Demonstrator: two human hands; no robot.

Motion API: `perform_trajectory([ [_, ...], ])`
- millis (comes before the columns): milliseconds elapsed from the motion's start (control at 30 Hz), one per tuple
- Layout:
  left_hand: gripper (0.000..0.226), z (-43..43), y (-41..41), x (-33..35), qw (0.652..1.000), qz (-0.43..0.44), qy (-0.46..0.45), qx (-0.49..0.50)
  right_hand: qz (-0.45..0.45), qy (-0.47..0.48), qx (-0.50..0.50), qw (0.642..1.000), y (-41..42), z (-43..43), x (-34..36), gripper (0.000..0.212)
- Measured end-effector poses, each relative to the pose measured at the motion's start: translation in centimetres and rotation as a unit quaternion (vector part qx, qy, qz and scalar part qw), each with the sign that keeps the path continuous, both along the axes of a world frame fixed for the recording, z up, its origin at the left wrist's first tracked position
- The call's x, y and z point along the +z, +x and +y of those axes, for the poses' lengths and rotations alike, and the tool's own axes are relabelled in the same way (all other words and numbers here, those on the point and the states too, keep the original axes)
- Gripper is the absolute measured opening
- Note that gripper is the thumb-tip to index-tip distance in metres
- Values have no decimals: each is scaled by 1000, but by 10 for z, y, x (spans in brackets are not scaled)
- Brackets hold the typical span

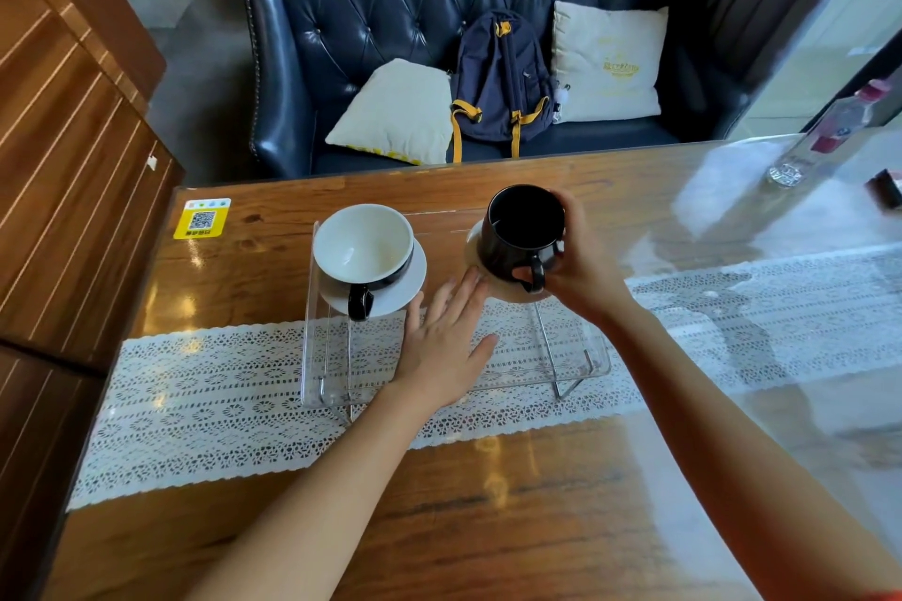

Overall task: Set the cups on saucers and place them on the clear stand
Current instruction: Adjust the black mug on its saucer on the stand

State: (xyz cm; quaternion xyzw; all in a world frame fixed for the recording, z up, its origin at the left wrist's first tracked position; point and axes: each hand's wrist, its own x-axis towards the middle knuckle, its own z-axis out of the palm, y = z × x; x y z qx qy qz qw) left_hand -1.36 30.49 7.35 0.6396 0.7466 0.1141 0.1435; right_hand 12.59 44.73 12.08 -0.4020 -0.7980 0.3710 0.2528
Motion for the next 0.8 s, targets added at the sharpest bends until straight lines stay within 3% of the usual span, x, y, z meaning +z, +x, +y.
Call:
perform_trajectory([
  [667,66,1,-1,-4,1000,18,4,5,-18,14,14,1000,0,5,-1,81],
  [800,67,1,0,-4,1000,12,7,5,-25,-22,25,999,6,5,-5,95],
])
